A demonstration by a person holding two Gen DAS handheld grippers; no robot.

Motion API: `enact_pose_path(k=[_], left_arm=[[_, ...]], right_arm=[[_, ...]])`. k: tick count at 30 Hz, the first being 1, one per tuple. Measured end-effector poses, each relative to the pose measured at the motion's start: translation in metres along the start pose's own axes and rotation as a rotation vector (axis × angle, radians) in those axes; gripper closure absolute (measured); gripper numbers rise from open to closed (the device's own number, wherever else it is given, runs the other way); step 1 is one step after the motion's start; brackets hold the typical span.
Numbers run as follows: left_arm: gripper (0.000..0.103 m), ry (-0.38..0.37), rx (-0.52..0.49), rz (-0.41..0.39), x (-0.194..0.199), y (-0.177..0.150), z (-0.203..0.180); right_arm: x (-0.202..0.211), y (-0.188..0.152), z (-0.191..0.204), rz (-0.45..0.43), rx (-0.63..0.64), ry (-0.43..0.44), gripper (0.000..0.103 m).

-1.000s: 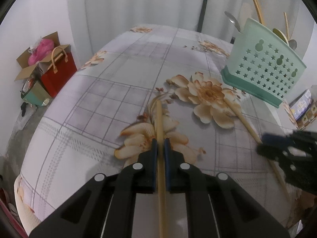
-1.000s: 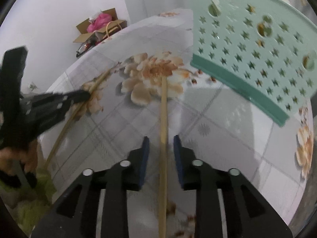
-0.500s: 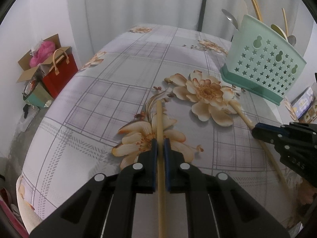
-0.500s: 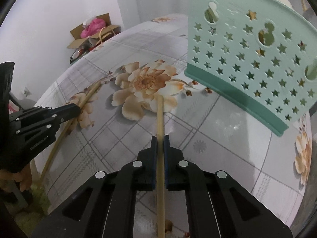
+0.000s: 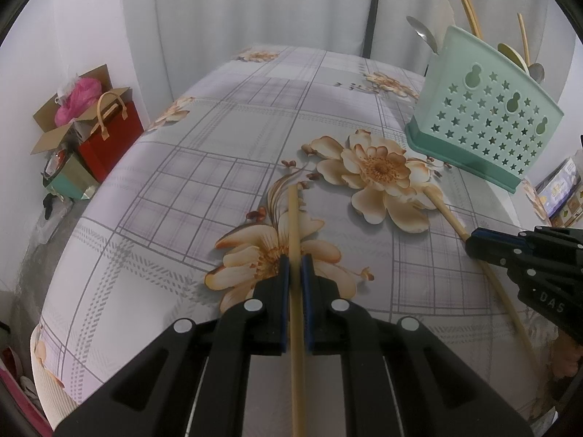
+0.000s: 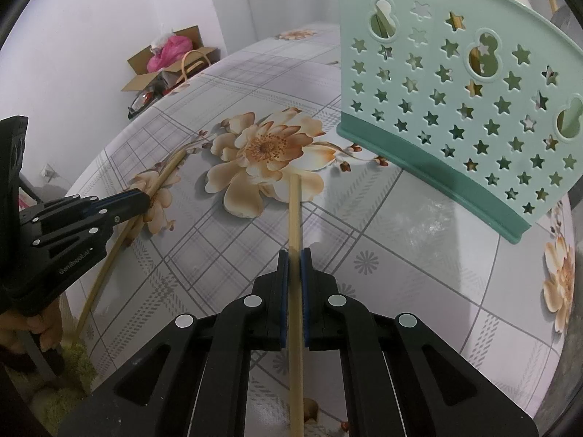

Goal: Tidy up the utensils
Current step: 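Hold both grasped chopsticks steady above the cloth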

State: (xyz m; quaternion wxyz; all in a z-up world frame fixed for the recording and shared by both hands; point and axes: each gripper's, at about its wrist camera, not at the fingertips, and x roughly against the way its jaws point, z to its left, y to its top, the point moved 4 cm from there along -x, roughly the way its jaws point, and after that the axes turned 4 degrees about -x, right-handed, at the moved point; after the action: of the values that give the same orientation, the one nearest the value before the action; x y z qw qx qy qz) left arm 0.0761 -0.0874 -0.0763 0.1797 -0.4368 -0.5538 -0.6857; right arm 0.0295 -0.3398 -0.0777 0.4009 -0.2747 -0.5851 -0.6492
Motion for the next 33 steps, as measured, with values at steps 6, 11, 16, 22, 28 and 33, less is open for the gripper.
enact_pose_path(k=[6,11,16,22,28,33], left_arm=[[0.097,0.002,-0.002,-0.001,0.001,0.000,-0.001],[0.096,-0.007,0.005,-0.002,0.000,0.001,0.000],[0.096,-0.024,0.019,-0.002,-0.006,0.009,0.006],[0.096,-0.095,0.069,0.009,-0.017,0.022,0.017],[0.096,-0.170,0.085,0.036,-0.027,0.035,0.024],[0.096,-0.199,0.056,0.064,-0.033,0.044,0.024]], right_arm=[[0.000,0.000,0.001,0.000,0.000,-0.001,0.098],[0.001,0.000,0.000,0.000,0.000,0.000,0.098],[0.001,0.000,-0.001,-0.001,0.003,-0.003,0.098],[0.001,0.004,0.001,0.009,-0.005,-0.018,0.098],[-0.007,0.010,0.010,0.015,0.000,-0.040,0.096],[-0.014,0.019,0.018,0.004,-0.022,-0.063,0.096]])
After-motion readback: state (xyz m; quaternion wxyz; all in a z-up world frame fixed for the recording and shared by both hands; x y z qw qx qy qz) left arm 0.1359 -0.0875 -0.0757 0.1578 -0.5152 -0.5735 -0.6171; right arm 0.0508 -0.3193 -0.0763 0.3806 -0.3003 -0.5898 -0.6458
